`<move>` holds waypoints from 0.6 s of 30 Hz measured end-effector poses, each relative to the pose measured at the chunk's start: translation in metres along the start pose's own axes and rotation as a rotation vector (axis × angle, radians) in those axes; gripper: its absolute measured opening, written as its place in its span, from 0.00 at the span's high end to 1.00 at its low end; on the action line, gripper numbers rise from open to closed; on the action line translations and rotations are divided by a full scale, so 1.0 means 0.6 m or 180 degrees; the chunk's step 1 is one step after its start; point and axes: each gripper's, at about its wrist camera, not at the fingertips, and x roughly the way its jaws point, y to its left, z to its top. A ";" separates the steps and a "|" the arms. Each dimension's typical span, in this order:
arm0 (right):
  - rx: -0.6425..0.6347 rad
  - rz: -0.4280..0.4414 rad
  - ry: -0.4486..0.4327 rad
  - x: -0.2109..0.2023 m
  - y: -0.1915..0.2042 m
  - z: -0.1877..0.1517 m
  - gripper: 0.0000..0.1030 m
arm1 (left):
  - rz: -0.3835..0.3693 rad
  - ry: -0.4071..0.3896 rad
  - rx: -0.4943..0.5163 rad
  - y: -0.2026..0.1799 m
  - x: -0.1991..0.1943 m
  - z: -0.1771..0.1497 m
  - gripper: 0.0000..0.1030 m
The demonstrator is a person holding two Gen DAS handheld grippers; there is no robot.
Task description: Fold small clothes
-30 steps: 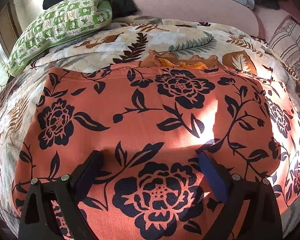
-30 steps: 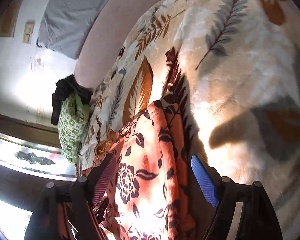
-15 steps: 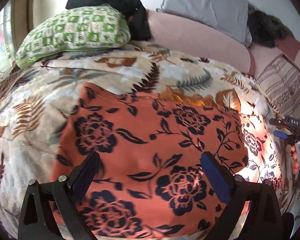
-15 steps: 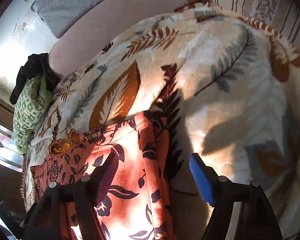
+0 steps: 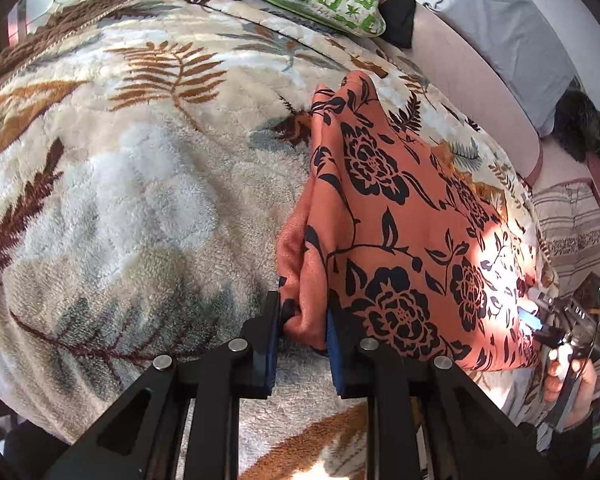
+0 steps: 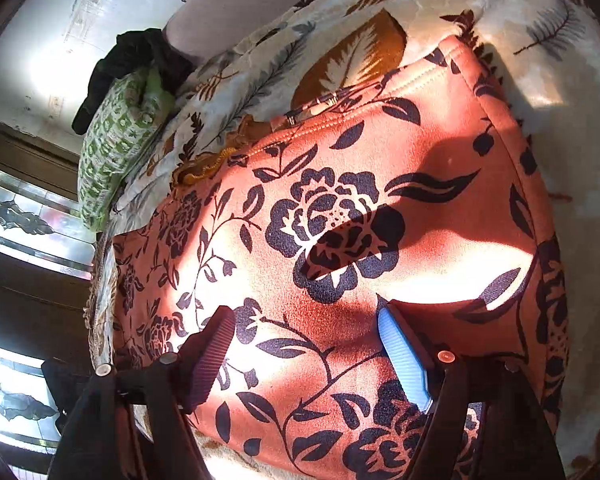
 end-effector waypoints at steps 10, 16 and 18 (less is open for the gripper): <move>0.0013 0.0110 0.0099 0.000 -0.010 0.004 0.25 | 0.0021 -0.0336 0.0250 -0.026 -0.063 0.066 0.69; 0.0098 0.0221 0.0085 -0.005 -0.020 0.003 0.24 | 0.0020 -0.0194 0.0722 -0.088 0.030 0.202 0.49; 0.0083 0.0245 0.0096 -0.006 -0.021 0.003 0.24 | 0.0055 -0.0165 0.0810 -0.105 0.069 0.235 0.49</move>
